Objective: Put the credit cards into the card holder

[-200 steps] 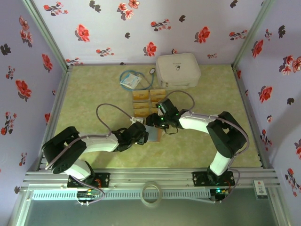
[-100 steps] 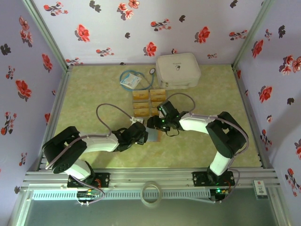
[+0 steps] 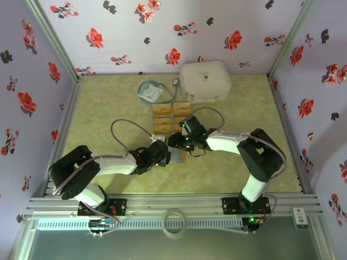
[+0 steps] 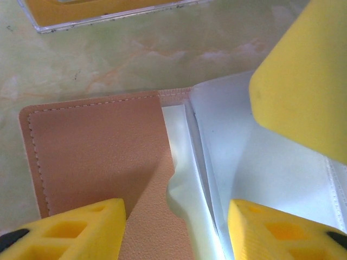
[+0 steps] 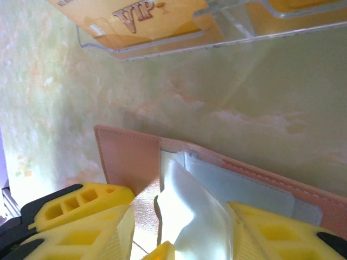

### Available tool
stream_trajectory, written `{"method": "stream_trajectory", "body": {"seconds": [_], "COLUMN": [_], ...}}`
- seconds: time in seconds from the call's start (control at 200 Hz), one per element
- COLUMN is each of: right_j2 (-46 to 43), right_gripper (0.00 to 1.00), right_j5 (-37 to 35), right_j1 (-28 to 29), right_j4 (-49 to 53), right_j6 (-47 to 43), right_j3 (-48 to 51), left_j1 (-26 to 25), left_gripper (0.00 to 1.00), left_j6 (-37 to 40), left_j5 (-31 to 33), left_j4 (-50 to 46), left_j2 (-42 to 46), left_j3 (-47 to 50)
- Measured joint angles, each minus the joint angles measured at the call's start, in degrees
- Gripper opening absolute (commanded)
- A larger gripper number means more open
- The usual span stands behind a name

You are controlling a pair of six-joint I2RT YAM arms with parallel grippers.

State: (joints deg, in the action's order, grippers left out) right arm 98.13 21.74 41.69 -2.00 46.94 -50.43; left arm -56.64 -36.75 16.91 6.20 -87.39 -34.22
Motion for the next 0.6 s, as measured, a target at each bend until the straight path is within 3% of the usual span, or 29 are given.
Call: {"method": "stream_trajectory", "body": {"seconds": [0.255,0.405,0.6], "right_j2": [-0.66,-0.96,-0.74], "right_gripper": [0.5,0.5,0.51], "right_j5": [1.03,1.25,1.25], "right_j1": [0.31,1.27,3.13], "right_j4": [-1.42,-2.62,-2.99], "right_j6": [2.64,4.2,5.79], "right_j3": [0.0,-0.37,-3.37], "left_j1": [0.0,0.17,1.2], "left_gripper": [0.82,0.85,0.86], "left_j6": [0.31,0.26,-0.5], "left_j5": [0.42,1.55,2.56], "left_j4": [-1.75,-1.75,-1.88], "left_j2": [11.26,19.08,23.08], "left_j3": [3.52,4.52,6.21]}}
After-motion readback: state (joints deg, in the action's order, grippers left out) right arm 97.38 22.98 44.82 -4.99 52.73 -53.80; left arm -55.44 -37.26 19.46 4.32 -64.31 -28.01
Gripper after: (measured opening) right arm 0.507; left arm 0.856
